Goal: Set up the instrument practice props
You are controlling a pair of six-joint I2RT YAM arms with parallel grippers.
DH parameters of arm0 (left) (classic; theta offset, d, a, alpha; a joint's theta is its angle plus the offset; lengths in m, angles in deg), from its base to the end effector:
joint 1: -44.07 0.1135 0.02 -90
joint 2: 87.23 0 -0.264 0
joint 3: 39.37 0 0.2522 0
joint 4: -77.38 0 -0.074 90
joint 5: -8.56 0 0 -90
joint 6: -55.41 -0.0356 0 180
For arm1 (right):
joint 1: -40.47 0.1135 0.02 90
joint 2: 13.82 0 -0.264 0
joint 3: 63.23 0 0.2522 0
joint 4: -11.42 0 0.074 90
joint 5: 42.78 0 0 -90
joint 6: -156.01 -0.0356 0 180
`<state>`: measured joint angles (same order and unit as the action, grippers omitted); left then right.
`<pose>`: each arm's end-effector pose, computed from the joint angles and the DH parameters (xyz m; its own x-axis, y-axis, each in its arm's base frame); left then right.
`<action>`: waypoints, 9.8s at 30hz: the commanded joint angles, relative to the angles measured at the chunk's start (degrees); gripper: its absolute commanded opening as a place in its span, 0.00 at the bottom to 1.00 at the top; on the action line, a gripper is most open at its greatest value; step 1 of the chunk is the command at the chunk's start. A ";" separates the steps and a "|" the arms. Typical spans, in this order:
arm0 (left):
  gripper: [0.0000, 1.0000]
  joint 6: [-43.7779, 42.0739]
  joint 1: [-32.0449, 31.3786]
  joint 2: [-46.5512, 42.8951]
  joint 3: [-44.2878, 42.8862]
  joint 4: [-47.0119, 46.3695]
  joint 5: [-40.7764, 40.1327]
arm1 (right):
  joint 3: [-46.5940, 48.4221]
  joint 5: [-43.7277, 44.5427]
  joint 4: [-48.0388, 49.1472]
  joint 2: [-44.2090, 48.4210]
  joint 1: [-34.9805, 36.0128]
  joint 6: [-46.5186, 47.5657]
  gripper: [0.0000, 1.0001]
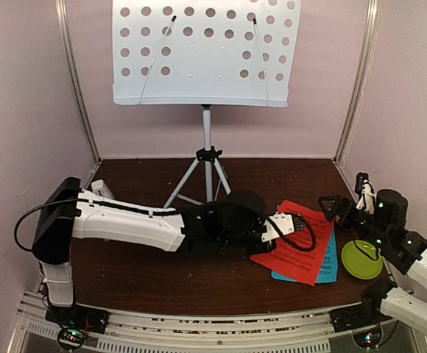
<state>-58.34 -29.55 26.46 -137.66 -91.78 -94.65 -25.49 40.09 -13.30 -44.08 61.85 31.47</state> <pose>0.1394 -0.4454 0.2402 0.2388 0.5780 -0.7803 0.8522 0.2605 0.4537 0.1347 0.0575 0.2470 -0.4950 0.4104 -0.7659 -0.2324 0.7868 0.5718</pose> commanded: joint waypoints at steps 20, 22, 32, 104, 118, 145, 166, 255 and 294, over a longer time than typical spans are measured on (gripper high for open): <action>0.53 -14.08 -3.34 0.86 11.08 -4.17 -0.65 | 3.10 -2.58 6.25 -18.78 -0.40 -2.20 0.90; 0.54 -16.13 -3.69 3.03 9.74 -2.24 -0.75 | 3.89 -2.82 7.48 -23.99 -0.39 -2.60 0.88; 0.53 -22.85 -4.86 13.25 1.57 3.86 -8.97 | 4.38 -4.45 18.16 -41.61 -0.47 -6.05 0.80; 0.00 63.37 4.48 -32.90 15.85 15.69 6.49 | 16.85 -1.11 -6.92 -6.21 0.78 19.92 1.00; 0.00 91.35 1.39 -50.35 23.79 21.28 -12.77 | 12.52 10.05 1.90 -6.59 18.65 21.36 0.99; 0.00 134.12 -4.16 -61.67 29.81 32.86 -25.42 | 18.45 17.90 9.47 -17.51 41.49 31.73 0.97; 0.00 130.07 -11.16 -60.40 25.26 23.91 -29.13 | 39.96 43.00 21.78 -50.47 67.73 59.24 0.90; 0.55 2.49 18.59 -29.26 -26.40 18.22 -21.16 | 101.05 34.69 -5.53 -57.06 35.27 24.51 0.00; 0.00 -4.16 20.54 -39.47 -0.17 -19.06 -8.64 | 102.48 40.63 -3.89 -59.64 35.39 15.33 0.00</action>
<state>-59.76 -9.45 -12.14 -138.77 -103.10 -106.71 75.23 80.52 -17.87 -102.27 97.33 49.09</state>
